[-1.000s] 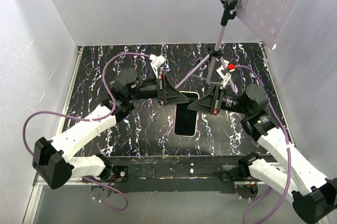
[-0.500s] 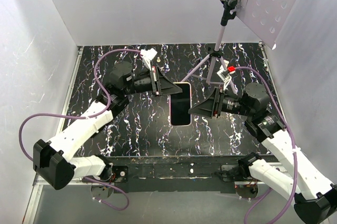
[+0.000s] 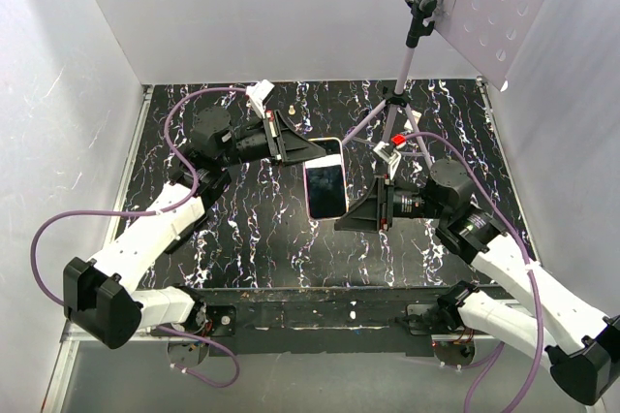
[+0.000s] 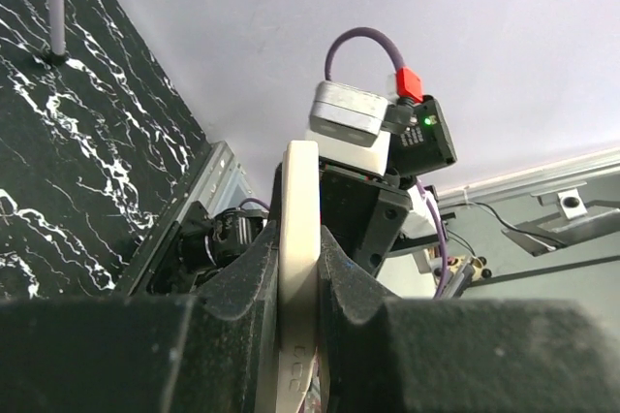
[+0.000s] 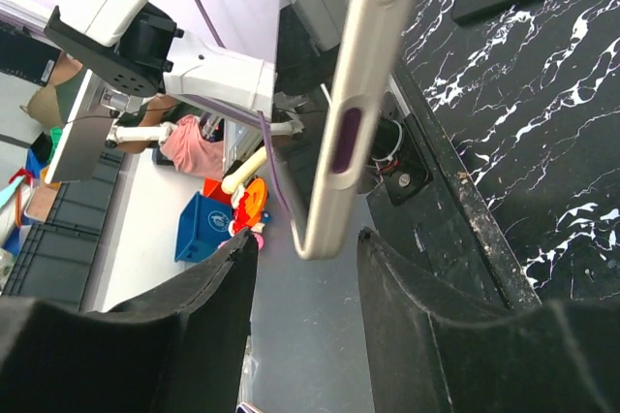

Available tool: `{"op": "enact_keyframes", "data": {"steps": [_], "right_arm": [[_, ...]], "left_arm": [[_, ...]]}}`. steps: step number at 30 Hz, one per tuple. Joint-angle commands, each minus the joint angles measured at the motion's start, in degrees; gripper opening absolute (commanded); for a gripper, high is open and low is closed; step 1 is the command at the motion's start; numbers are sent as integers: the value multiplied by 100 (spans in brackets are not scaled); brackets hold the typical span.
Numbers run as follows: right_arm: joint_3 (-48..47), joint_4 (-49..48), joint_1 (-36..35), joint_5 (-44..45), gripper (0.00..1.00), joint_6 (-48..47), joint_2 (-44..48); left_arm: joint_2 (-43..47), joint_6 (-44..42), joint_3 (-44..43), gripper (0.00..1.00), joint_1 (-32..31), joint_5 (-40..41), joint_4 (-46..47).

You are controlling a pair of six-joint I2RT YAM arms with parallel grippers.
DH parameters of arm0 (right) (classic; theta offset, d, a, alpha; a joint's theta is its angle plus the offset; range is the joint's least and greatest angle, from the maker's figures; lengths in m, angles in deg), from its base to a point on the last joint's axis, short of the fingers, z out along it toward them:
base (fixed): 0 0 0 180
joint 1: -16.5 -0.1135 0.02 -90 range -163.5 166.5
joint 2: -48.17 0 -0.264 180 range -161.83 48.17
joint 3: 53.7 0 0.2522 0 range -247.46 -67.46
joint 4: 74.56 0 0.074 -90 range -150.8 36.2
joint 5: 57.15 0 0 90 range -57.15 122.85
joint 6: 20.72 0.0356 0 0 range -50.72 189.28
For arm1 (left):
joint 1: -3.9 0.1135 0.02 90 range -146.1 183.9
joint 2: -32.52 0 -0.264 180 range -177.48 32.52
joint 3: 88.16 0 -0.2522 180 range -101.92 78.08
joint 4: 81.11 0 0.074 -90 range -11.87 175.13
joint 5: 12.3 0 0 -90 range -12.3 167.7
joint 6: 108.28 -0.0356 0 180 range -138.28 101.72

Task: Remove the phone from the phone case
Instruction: Remove the phone case from the phone.

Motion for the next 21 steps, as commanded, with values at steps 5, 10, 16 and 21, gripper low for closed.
{"op": "enact_keyframes", "data": {"steps": [5, 10, 16, 21], "right_arm": [[-261, -449, -37, -183, 46, -304, -83], [-270, -502, -37, -271, 38, -392, -57], [-594, -30, -527, 113, 1, -1268, 22], [-947, 588, -1756, 1852, 1, -2744, 285]], "left_arm": [[-45, 556, -174, 0, 65, -697, 924], [-80, 617, -165, 0, 73, -882, 985], [-255, 1012, -209, 0, 65, -1093, 1266], [-457, 1609, -183, 0, 73, -1435, 1705]]}}
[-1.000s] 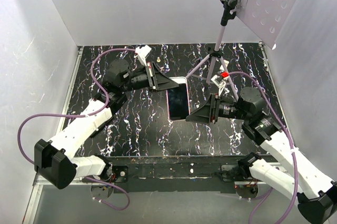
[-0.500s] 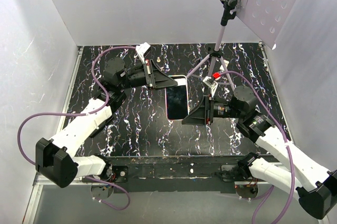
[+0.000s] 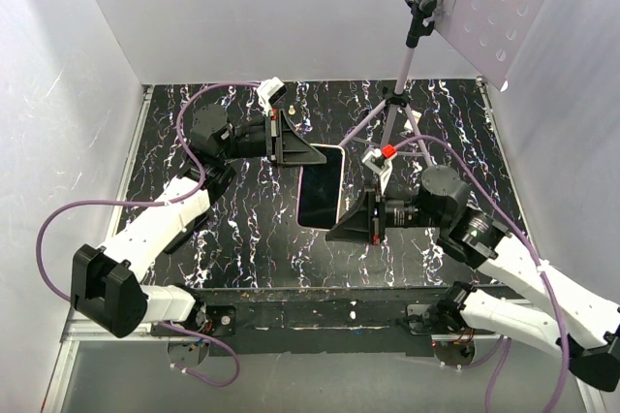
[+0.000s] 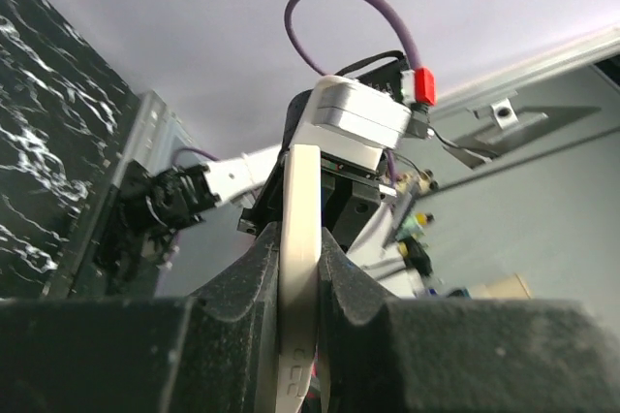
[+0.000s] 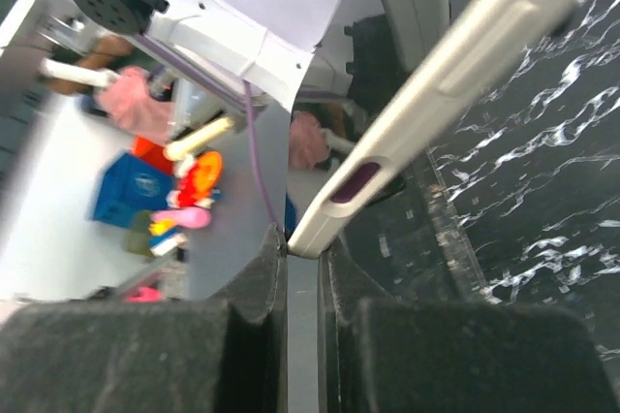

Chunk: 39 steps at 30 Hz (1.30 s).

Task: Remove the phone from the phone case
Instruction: Remove the phone case from the phone.

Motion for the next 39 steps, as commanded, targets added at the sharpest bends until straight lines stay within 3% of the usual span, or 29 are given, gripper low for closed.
{"op": "enact_keyframes", "data": {"steps": [1, 10, 13, 16, 17, 19, 20, 23, 26, 28, 31, 36, 39], "right_arm": [[-435, 18, -1164, 1854, 1, -1987, 406], [-1498, 984, -2361, 4897, 1, -3449, -358], [-1542, 1037, -2397, 5935, 1, -3275, -411], [-1464, 1378, -2397, 5693, 1, -2591, -262], [-1411, 1476, -2397, 5534, 9, -2284, -183], [-1270, 1651, -2388, 5192, 54, -1739, 1], [-1270, 1818, -2327, 5068, 66, -1492, 63], [-1305, 2030, -2125, 4576, 79, -902, 300], [-1209, 1759, -1722, 3603, 75, -594, 529], [-1208, 1609, -1257, 2856, 79, -488, 530], [-1156, 1232, -737, 1827, 77, -365, 407], [-1208, 880, -648, 1201, 66, -435, 64], [-1208, 607, -622, 981, 49, -435, -129]], "left_arm": [[-128, 941, -155, 0, 1, -266, 549], [-75, 1522, 39, 0, -7, -390, 1306], [30, 1611, 206, 0, 19, -215, 1561], [459, 1077, 478, 0, 124, 416, 1414], [557, 761, 435, 0, 177, 593, 1134], [776, 84, 312, 0, 212, 918, 370], [864, -180, 259, 0, 221, 1050, 114], [918, -376, 127, 0, 239, 1297, -362], [865, -244, 74, 0, 247, 1306, -539], [857, -25, 92, 0, 247, 1245, -364], [821, 282, 153, 0, 239, 1175, -109], [821, 678, 267, 0, 247, 1157, 269], [848, 784, 320, 0, 247, 1218, 287]]}}
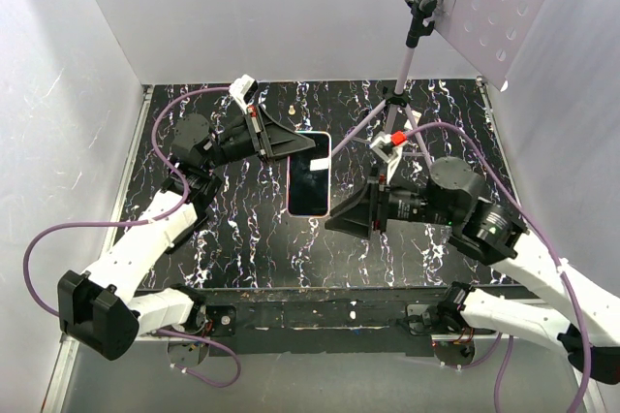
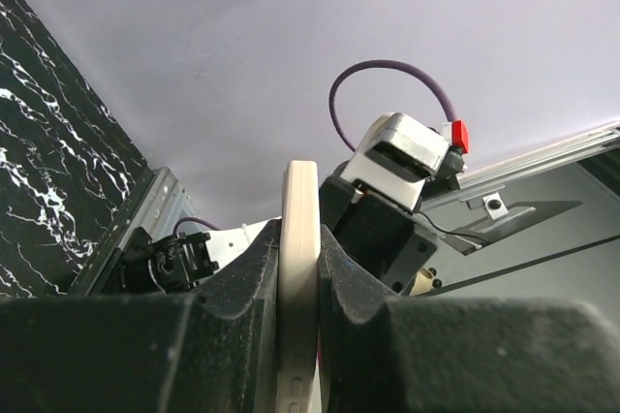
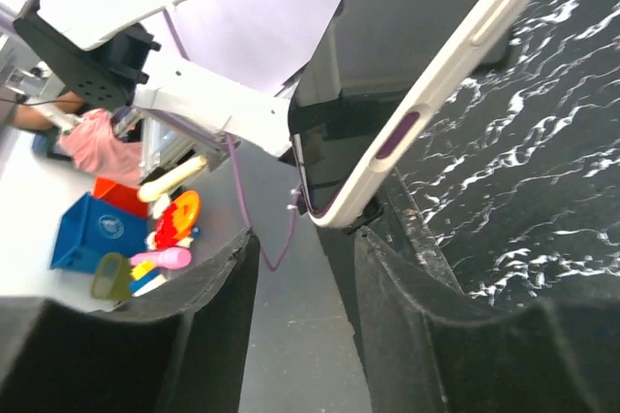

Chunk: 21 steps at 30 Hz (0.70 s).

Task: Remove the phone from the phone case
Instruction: Remove the phone case from the phone.

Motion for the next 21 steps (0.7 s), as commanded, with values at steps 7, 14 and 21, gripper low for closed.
{"op": "enact_keyframes", "data": {"steps": [7, 14, 21], "right_arm": [[-167, -804, 135, -944, 33, 11, -575], [-44, -1085, 241, -980, 28, -112, -672], [1, -743, 249, -392, 1, -1648, -681]], "left_arm": [[135, 670, 98, 0, 0, 99, 588], [153, 819, 142, 0, 0, -50, 640], [187, 1539, 317, 0, -26, -200, 1404]]}}
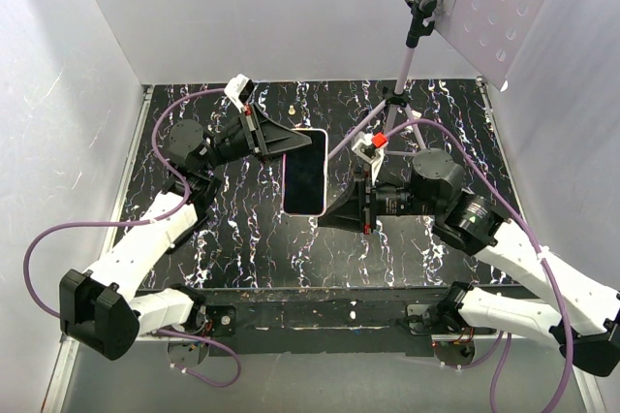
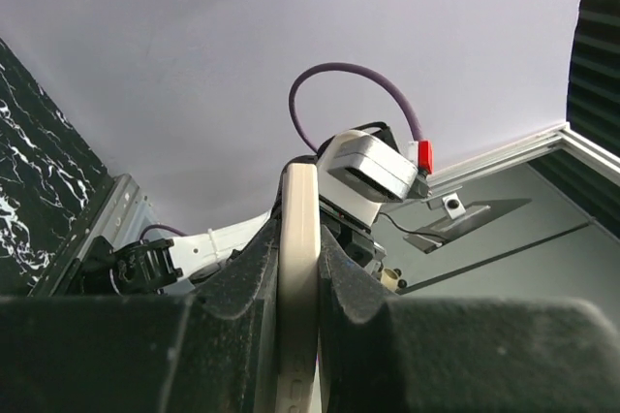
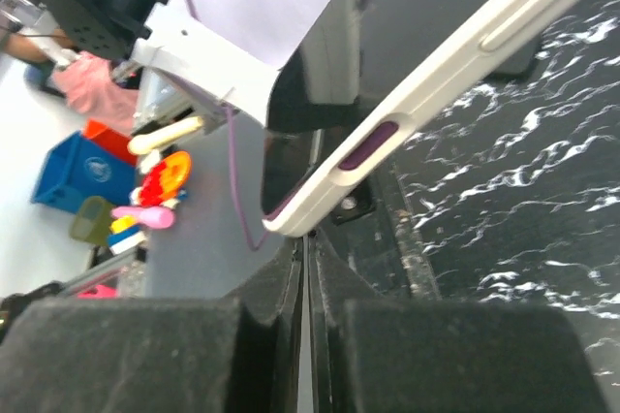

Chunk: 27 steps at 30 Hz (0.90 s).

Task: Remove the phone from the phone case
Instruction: Remove the phone case from the phone.

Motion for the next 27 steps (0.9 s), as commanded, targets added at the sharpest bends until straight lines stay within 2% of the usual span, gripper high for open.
{"op": "enact_keyframes", "data": {"steps": [1, 5, 7, 9, 10, 12, 15, 17, 18, 20, 23, 27], "right_arm": [[-54, -68, 44, 752, 1, -1462, -67], [-528, 565, 35, 1630, 1, -2165, -497], [-581, 575, 44, 2165, 1, -2080, -603], [-608, 811, 53, 2309, 1, -1729, -542], [-539, 847, 53, 2135, 4, -1475, -420], [-223, 830, 53, 1660, 19, -895, -121], [190, 524, 53, 923, 38, 54, 345], [410, -55, 61, 386, 45, 468, 583], [524, -389, 61, 114, 52, 609, 644], [508, -733, 61, -352, 60, 672, 654], [298, -762, 61, -618, 63, 646, 444], [69, -603, 61, -478, 62, 453, 250]], "left_arm": [[214, 860, 173, 0, -89, -71, 646], [302, 1071, 323, 0, -212, 34, 927], [337, 1124, 393, 0, -230, 52, 1033], [451, 819, 446, 0, -213, 253, 955], [521, 634, 463, 0, -212, 411, 859], [583, 151, 341, 0, -186, 596, 526], [592, -570, 60, 0, -168, 781, -203], [522, -616, 15, 0, -168, 826, -312], [470, -529, 50, 0, -160, 808, -181], [373, -292, 129, 0, -168, 764, 144], [293, -1, 200, 0, -168, 755, 427], [311, 8, 165, 0, -168, 738, 392]]}}
